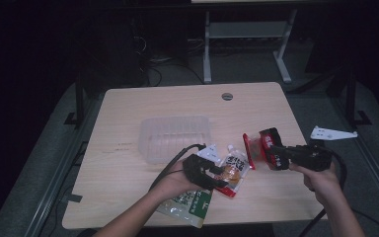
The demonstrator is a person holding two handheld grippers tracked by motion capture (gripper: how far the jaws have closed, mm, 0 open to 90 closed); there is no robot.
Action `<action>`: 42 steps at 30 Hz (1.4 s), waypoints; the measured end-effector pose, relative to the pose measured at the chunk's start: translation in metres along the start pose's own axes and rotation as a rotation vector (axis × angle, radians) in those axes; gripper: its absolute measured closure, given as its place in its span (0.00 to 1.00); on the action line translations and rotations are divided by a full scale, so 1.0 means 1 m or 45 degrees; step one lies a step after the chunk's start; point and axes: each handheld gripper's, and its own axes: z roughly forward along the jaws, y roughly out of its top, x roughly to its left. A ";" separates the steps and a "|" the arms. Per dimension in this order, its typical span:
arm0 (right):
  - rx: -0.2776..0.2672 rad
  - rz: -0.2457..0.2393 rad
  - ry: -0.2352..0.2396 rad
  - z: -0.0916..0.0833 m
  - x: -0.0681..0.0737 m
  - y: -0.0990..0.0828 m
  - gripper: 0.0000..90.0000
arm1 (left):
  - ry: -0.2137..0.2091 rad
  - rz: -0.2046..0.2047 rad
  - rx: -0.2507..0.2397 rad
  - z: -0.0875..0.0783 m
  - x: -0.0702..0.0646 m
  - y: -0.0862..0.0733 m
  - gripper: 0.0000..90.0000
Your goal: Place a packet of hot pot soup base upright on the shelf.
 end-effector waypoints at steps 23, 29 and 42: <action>-0.017 -0.073 0.070 0.049 0.010 0.058 1.00 | 0.226 -0.151 -0.066 -0.092 0.004 -0.100 0.38; -0.051 -0.097 0.108 0.060 0.014 0.075 1.00 | 0.294 -0.222 -0.100 -0.110 0.003 -0.120 0.35; -0.057 -0.126 0.188 0.100 0.028 0.097 1.00 | 0.368 -0.304 -0.109 -0.129 0.014 -0.152 0.32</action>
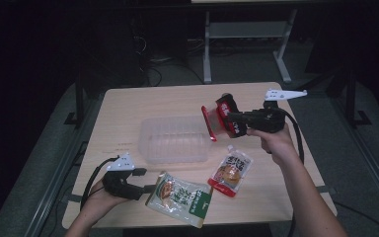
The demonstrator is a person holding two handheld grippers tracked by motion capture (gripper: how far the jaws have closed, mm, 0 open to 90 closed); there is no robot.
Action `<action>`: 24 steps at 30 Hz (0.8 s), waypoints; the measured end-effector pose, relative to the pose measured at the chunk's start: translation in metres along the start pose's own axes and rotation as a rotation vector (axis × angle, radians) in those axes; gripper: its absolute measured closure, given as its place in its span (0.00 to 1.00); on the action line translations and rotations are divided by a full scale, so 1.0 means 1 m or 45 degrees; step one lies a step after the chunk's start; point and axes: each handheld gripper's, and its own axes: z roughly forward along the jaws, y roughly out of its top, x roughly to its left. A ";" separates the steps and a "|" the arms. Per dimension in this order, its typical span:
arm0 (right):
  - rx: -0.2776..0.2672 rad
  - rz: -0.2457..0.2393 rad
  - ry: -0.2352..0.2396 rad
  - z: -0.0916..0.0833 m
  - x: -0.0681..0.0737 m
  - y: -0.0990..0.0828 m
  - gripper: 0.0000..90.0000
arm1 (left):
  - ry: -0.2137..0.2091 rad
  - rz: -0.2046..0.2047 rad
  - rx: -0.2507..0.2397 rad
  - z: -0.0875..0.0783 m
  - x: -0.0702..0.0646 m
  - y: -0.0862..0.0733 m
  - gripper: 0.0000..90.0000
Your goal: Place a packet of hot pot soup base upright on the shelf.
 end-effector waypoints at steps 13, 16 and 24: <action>0.010 0.003 0.080 0.046 0.008 0.006 1.00 | 0.013 -0.022 -0.013 0.001 0.002 -0.003 0.31; 0.009 0.003 0.089 0.055 0.010 0.007 1.00 | 0.012 -0.020 -0.009 0.001 0.003 -0.003 0.31; 0.025 0.013 0.113 0.080 0.016 0.004 1.00 | 0.006 -0.017 -0.009 0.002 0.002 -0.003 0.31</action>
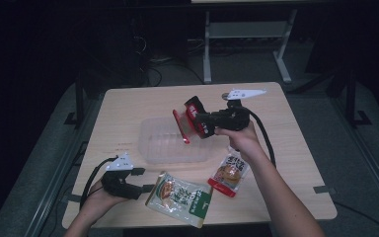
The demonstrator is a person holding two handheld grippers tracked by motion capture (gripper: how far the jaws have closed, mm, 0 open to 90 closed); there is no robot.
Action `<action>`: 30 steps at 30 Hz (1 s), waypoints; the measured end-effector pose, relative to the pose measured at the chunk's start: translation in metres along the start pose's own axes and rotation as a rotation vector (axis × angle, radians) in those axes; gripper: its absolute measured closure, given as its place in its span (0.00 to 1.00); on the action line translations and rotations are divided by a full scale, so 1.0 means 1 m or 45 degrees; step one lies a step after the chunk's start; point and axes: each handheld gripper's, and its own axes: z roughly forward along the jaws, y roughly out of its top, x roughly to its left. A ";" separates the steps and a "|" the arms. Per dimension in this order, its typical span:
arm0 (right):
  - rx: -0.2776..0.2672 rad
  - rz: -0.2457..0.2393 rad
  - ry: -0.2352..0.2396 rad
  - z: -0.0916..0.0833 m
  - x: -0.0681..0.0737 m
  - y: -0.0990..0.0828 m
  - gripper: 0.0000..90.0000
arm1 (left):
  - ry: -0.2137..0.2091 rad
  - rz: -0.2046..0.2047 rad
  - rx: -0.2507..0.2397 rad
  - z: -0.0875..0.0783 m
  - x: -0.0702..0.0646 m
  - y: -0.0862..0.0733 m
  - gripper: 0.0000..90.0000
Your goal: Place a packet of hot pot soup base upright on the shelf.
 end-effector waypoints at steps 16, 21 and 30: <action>0.032 0.050 -0.003 0.029 -0.001 -0.013 1.00 | -0.010 0.005 0.013 0.002 -0.001 0.000 0.31; 0.061 0.042 -0.016 0.035 0.000 -0.018 1.00 | -0.011 0.008 0.015 0.001 0.000 0.000 0.31; 0.109 0.003 -0.064 0.034 0.004 -0.020 0.99 | -0.020 0.006 0.033 0.003 -0.001 -0.001 0.31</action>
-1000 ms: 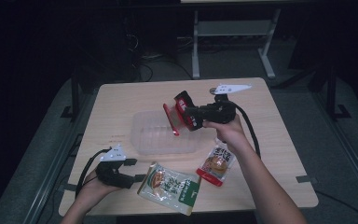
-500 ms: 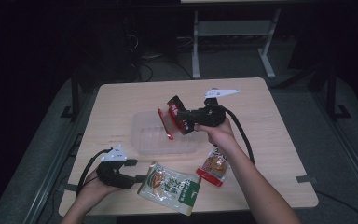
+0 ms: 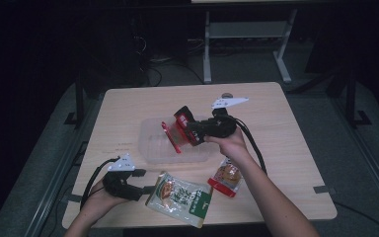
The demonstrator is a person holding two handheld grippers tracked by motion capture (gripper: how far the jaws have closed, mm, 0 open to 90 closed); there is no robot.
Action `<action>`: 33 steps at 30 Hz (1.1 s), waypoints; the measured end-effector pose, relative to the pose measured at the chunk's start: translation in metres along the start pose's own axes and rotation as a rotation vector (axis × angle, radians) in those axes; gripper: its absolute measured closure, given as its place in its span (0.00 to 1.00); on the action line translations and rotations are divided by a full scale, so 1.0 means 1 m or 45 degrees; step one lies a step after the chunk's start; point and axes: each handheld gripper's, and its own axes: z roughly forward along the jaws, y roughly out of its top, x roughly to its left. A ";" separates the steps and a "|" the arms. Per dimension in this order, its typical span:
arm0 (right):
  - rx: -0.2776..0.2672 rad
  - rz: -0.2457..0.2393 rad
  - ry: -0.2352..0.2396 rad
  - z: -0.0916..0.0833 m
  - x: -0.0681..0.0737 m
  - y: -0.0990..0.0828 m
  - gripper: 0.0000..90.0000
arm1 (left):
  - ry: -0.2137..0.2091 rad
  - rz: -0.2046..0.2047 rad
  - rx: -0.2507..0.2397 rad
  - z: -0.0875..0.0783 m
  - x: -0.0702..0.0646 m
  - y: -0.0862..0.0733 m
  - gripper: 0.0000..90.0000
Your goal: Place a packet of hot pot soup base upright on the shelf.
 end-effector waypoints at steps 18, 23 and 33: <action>0.119 -0.046 -0.017 -0.006 0.007 -0.002 0.96 | -0.009 0.007 0.017 0.003 0.000 0.000 0.31; 0.141 -0.051 -0.016 -0.006 0.008 -0.004 0.95 | -0.012 0.009 0.018 0.003 0.000 0.000 0.31; 0.180 -0.044 -0.012 0.000 0.006 -0.007 0.95 | -0.011 0.007 0.022 0.003 0.001 -0.001 0.31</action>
